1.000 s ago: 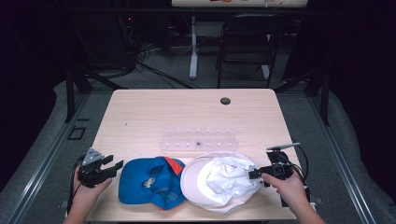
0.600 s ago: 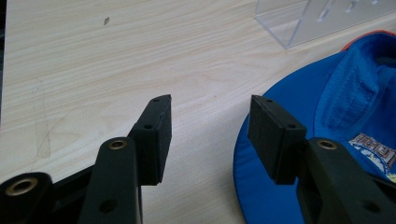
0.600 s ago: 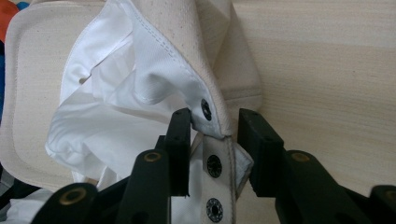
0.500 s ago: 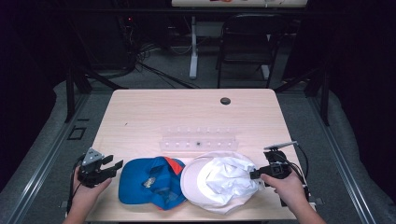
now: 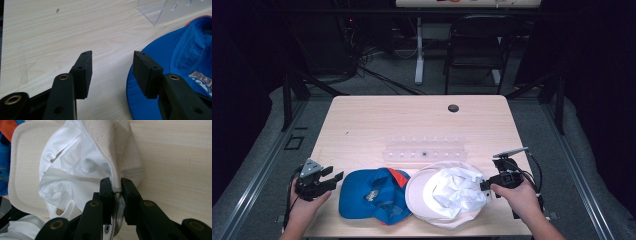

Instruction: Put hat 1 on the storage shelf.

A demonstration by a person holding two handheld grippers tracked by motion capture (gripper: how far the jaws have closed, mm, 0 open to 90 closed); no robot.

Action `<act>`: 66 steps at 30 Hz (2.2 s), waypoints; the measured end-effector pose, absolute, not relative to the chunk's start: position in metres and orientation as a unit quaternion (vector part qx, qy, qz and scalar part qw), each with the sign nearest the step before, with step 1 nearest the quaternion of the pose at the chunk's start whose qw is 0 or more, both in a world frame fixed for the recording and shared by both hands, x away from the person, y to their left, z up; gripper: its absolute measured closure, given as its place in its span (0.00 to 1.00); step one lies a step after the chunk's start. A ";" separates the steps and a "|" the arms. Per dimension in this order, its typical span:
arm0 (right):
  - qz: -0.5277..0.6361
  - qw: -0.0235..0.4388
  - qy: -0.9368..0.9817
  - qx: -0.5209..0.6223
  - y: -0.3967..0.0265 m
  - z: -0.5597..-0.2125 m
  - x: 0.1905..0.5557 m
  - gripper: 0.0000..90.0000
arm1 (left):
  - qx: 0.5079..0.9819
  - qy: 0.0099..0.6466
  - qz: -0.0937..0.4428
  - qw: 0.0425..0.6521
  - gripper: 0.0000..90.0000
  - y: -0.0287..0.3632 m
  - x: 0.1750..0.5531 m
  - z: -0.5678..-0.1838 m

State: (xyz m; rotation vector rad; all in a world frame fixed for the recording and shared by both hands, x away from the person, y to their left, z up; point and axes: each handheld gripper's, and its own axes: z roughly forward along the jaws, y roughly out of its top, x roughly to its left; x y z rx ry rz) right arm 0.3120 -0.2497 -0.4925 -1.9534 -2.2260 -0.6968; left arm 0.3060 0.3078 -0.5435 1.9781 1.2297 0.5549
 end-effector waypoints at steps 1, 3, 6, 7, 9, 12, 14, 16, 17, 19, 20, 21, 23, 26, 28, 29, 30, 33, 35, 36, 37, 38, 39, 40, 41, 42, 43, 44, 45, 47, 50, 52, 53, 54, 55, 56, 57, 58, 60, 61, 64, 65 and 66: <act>-0.224 0.049 -0.732 -0.641 -0.249 -0.491 0.313 0.89 | 0.770 0.478 0.215 0.364 0.56 0.308 0.306 -0.543; -0.227 0.047 -0.729 -0.644 -0.247 -0.489 0.314 0.89 | 0.769 0.477 0.216 0.366 0.56 0.308 0.306 -0.544; -0.225 0.047 -0.727 -0.647 -0.246 -0.485 0.316 0.89 | 0.769 0.477 0.218 0.367 0.56 0.308 0.306 -0.544; -0.221 0.050 -0.729 -0.646 -0.247 -0.484 0.317 0.89 | 0.768 0.477 0.218 0.369 0.56 0.308 0.306 -0.544; -0.220 0.053 -0.728 -0.647 -0.247 -0.482 0.318 0.89 | 0.767 0.477 0.219 0.369 0.56 0.309 0.306 -0.544; -0.215 0.058 -0.728 -0.649 -0.245 -0.479 0.320 0.89 | 0.769 0.476 0.217 0.368 0.56 0.309 0.307 -0.544; -0.206 0.056 -0.734 -0.645 -0.242 -0.474 0.322 0.89 | 0.769 0.477 0.216 0.367 0.56 0.309 0.307 -0.545; -0.204 0.054 -0.736 -0.643 -0.240 -0.470 0.322 0.89 | 0.768 0.477 0.217 0.367 0.56 0.309 0.307 -0.545; -0.203 0.051 -0.737 -0.642 -0.240 -0.469 0.322 0.89 | 0.768 0.477 0.217 0.368 0.56 0.309 0.307 -0.545; -0.201 0.052 -0.738 -0.643 -0.238 -0.466 0.322 0.89 | 0.769 0.476 0.217 0.367 0.56 0.309 0.307 -0.545; -0.201 0.052 -0.738 -0.643 -0.238 -0.466 0.322 0.89 | 0.769 0.476 0.217 0.367 0.56 0.309 0.307 -0.545; -0.199 0.047 -0.737 -0.645 -0.237 -0.463 0.322 0.89 | 0.770 0.476 0.216 0.366 0.56 0.309 0.307 -0.545; -0.195 0.046 -0.737 -0.645 -0.236 -0.460 0.323 0.89 | 0.770 0.476 0.216 0.367 0.56 0.309 0.307 -0.545; -0.196 0.037 -0.737 -0.645 -0.233 -0.457 0.323 0.89 | 0.770 0.476 0.216 0.367 0.56 0.309 0.307 -0.545; -0.189 0.039 -0.743 -0.641 -0.230 -0.451 0.324 0.89 | 0.768 0.478 0.217 0.367 0.56 0.309 0.307 -0.545; -0.189 0.039 -0.743 -0.641 -0.230 -0.451 0.324 0.89 | 0.768 0.478 0.217 0.367 0.56 0.309 0.307 -0.545; -0.186 0.046 -0.746 -0.638 -0.230 -0.449 0.325 0.89 | 0.767 0.479 0.216 0.368 0.56 0.309 0.307 -0.545; -0.175 0.050 -0.747 -0.640 -0.226 -0.445 0.327 0.90 | 0.767 0.479 0.216 0.368 0.56 0.309 0.307 -0.545; -0.174 0.047 -0.747 -0.640 -0.224 -0.441 0.327 0.90 | 0.767 0.479 0.216 0.369 0.56 0.309 0.307 -0.545; -0.174 0.047 -0.747 -0.640 -0.224 -0.441 0.327 0.90 | 0.767 0.479 0.215 0.369 0.56 0.309 0.307 -0.545; -0.173 0.048 -0.743 -0.645 -0.223 -0.437 0.327 0.90 | 0.768 0.479 0.216 0.368 0.57 0.310 0.307 -0.545; -0.176 0.052 -0.742 -0.645 -0.222 -0.434 0.328 0.90 | 0.767 0.479 0.216 0.368 0.56 0.310 0.307 -0.545; -0.177 0.050 -0.738 -0.649 -0.221 -0.432 0.328 0.90 | 0.767 0.479 0.216 0.368 0.57 0.310 0.307 -0.545; -0.183 0.050 -0.734 -0.652 -0.221 -0.429 0.328 0.90 | 0.767 0.479 0.216 0.368 0.56 0.310 0.307 -0.545; -0.182 0.055 -0.736 -0.649 -0.221 -0.426 0.328 0.90 | 0.767 0.479 0.216 0.368 0.56 0.310 0.307 -0.545; -0.183 0.059 -0.737 -0.647 -0.221 -0.423 0.329 0.90 | 0.767 0.479 0.216 0.368 0.56 0.310 0.307 -0.545; -0.185 0.061 -0.738 -0.646 -0.220 -0.421 0.329 0.90 | 0.767 0.479 0.216 0.368 0.56 0.309 0.307 -0.545; -0.187 0.062 -0.737 -0.647 -0.219 -0.418 0.330 0.90 | 0.767 0.479 0.216 0.368 0.56 0.309 0.307 -0.545; -0.188 0.064 -0.735 -0.648 -0.218 -0.417 0.330 0.90 | 0.767 0.479 0.216 0.368 0.56 0.309 0.307 -0.545; -0.187 0.073 -0.737 -0.646 -0.216 -0.413 0.331 0.90 | 0.767 0.479 0.216 0.368 0.56 0.310 0.307 -0.545; -0.190 0.078 -0.736 -0.645 -0.214 -0.410 0.331 0.90 | 0.767 0.479 0.216 0.368 0.56 0.310 0.307 -0.545; -0.201 0.096 -0.729 -0.647 -0.213 -0.405 0.332 0.90 | 0.767 0.479 0.216 0.369 0.56 0.310 0.307 -0.545; -0.206 0.103 -0.726 -0.648 -0.213 -0.403 0.332 0.90 | 0.767 0.479 0.216 0.368 0.57 0.310 0.307 -0.545; -0.206 0.103 -0.726 -0.648 -0.213 -0.403 0.332 0.90 | 0.767 0.479 0.216 0.368 0.56 0.310 0.307 -0.545; -0.217 0.122 -0.724 -0.643 -0.215 -0.399 0.333 0.90 | 0.767 0.479 0.216 0.368 0.56 0.310 0.307 -0.545; -0.226 0.129 -0.719 -0.644 -0.215 -0.398 0.333 0.90 | 0.767 0.479 0.216 0.368 0.57 0.310 0.307 -0.545; -0.235 0.137 -0.710 -0.649 -0.215 -0.397 0.332 0.90 | 0.767 0.479 0.215 0.369 0.56 0.309 0.307 -0.545; -0.244 0.146 -0.708 -0.647 -0.216 -0.396 0.332 0.90 | 0.767 0.479 0.215 0.369 0.56 0.309 0.307 -0.545; -0.248 0.160 -0.707 -0.642 -0.218 -0.394 0.333 0.90 | 0.767 0.479 0.216 0.369 0.56 0.309 0.307 -0.545; -0.263 0.164 -0.695 -0.649 -0.217 -0.394 0.332 0.90 | 0.767 0.479 0.217 0.368 0.56 0.309 0.307 -0.546; -0.277 0.196 -0.688 -0.642 -0.219 -0.390 0.332 0.90 | 0.766 0.480 0.218 0.367 0.55 0.309 0.307 -0.546; -0.289 0.209 -0.681 -0.640 -0.219 -0.389 0.332 0.90 | 0.766 0.480 0.219 0.368 0.55 0.309 0.307 -0.546; -0.289 0.209 -0.681 -0.640 -0.219 -0.389 0.332 0.90 | 0.766 0.481 0.219 0.367 0.55 0.309 0.307 -0.546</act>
